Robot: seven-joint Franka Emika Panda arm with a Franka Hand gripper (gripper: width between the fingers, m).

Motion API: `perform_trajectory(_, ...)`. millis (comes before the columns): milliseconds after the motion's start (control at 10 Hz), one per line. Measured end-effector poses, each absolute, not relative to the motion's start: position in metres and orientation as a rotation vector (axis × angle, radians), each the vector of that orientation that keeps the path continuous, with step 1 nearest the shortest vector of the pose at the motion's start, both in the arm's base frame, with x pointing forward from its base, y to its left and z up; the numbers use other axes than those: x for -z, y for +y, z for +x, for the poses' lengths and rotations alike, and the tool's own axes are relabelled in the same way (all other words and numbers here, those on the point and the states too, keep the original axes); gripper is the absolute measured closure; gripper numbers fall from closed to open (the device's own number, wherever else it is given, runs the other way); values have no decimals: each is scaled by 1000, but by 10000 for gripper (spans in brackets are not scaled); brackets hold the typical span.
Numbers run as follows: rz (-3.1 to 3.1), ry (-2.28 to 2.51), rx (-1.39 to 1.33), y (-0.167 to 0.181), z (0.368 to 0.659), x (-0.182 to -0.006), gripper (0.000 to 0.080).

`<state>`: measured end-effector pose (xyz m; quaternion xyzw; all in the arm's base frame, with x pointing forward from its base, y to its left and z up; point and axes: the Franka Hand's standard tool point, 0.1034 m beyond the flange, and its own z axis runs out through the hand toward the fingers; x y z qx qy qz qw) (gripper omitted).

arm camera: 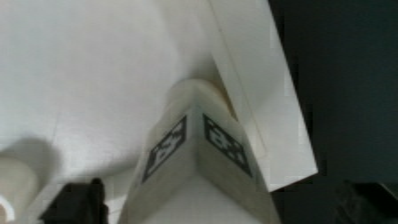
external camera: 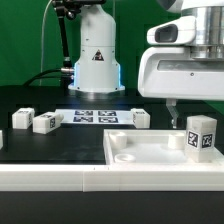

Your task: Assemble one leg

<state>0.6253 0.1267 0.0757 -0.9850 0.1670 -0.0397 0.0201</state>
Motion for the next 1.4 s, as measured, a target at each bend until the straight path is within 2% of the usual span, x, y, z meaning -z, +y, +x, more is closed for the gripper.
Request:
perform_trajectory(300,-3115,11,133,127,625,-75,151)
perform_trajectory(500,-3128,-199,158,131,622,-71,151)
perform_trajectory(900,-3105,-552,163,121,626,-73,151)
perform_trajectory(1000,-3106,-546,163,121,626,-73,262)
perform_trajectory(1100,-3106,-546,163,121,626,-73,410)
perform_trajectory(1200,-3106,-546,163,120,626,-73,410)
perform_trajectory(1300,-3106,-546,163,120,626,-73,508)
perform_trajectory(1400,-3109,-522,163,121,626,-73,508)
